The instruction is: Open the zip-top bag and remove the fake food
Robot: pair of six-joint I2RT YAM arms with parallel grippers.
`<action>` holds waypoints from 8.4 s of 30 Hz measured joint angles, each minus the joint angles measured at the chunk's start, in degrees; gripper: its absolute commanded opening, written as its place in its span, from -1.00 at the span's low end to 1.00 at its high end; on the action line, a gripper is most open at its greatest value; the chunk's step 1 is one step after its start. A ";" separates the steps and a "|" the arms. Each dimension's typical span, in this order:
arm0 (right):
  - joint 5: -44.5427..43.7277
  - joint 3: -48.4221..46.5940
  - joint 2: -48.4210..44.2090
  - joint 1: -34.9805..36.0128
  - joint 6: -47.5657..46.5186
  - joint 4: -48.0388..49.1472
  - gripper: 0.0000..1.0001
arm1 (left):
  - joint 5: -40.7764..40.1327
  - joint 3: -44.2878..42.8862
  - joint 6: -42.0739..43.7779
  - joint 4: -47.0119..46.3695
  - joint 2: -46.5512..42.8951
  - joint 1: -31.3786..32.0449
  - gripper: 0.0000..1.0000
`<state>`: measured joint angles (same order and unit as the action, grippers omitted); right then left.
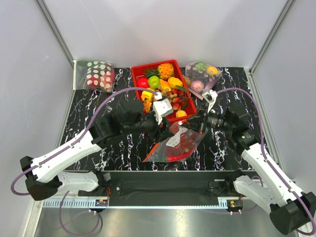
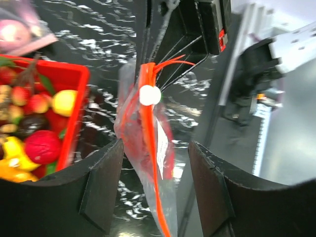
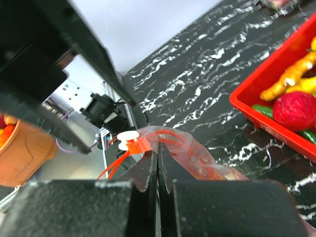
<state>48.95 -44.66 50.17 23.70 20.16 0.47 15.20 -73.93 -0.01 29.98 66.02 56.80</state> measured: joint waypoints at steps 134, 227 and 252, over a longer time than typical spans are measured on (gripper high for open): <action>-23.04 -9.01 10.80 -23.08 0.70 -15.78 0.38 | -12.66 4.17 2.54 0.00 9.14 7.69 -1.00; -34.75 -5.40 8.07 9.70 1.90 -23.58 -1.00 | -16.44 20.87 -26.67 -12.68 5.88 -10.95 -0.49; -39.21 -5.62 5.38 14.01 3.69 -22.51 -1.00 | -17.05 20.15 -25.14 -10.14 1.42 -10.95 -0.08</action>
<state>9.74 -50.28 55.55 37.71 23.86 -22.04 -1.85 -53.78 -25.15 19.84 67.44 45.84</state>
